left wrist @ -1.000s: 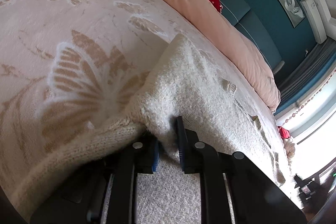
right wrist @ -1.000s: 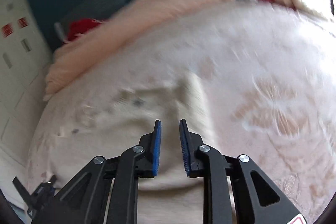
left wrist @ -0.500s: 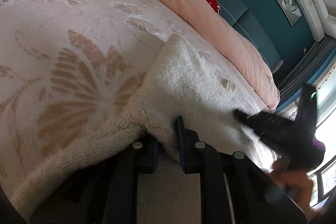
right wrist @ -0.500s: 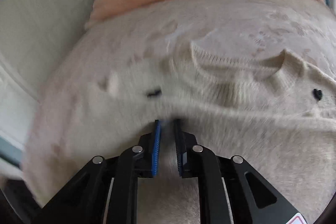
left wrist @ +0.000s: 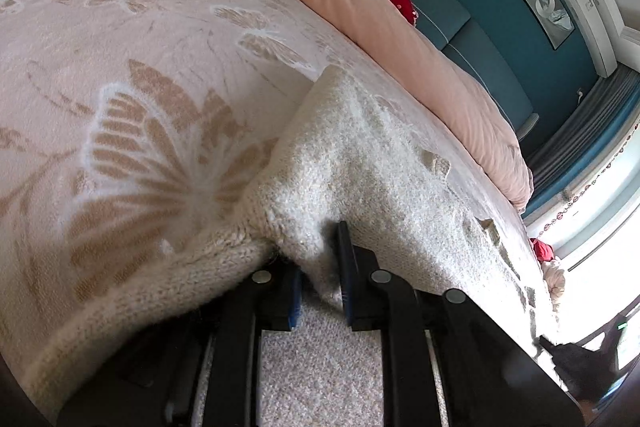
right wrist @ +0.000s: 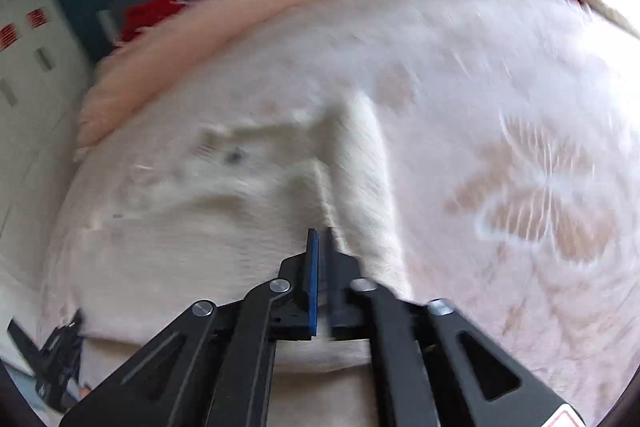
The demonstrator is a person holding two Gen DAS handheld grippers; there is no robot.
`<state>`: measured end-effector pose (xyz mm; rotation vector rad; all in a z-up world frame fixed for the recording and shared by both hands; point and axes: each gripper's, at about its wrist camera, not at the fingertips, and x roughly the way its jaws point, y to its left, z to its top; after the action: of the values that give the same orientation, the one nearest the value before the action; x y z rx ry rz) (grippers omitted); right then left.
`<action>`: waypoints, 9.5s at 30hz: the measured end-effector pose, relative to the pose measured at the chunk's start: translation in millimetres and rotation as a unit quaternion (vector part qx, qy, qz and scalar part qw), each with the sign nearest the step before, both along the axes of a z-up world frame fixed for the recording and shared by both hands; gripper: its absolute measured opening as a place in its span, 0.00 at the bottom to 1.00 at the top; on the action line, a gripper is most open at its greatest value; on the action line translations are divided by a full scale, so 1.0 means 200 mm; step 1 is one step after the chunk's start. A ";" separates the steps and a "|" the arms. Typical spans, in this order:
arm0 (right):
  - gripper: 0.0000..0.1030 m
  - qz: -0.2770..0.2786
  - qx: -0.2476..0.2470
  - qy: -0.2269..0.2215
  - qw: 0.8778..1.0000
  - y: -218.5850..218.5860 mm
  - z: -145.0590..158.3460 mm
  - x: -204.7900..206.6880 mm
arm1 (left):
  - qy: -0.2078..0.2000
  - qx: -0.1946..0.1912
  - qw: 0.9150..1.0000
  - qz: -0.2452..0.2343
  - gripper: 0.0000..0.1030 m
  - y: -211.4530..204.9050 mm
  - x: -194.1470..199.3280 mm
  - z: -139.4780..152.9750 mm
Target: Fold small clothes
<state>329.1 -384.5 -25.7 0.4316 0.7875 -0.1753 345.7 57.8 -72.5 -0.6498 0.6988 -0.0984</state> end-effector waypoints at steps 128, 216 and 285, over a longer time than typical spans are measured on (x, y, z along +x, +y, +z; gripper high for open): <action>0.14 0.022 -0.024 0.006 0.999 -0.02 0.32 -1.10 | 0.116 0.245 0.950 -0.155 0.10 -0.10 -0.48 0.48; 0.16 0.058 0.019 0.045 0.997 0.12 0.34 -1.64 | 0.076 0.193 0.975 -0.080 0.48 0.10 -1.16 0.70; 0.51 0.052 -0.030 0.114 0.992 0.42 0.13 -1.17 | 0.106 0.131 0.983 -0.077 0.87 0.32 -1.31 0.57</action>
<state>94.8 -301.2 0.7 0.3152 1.0239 -0.1519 83.4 121.8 41.1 -0.3559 0.9495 -0.0784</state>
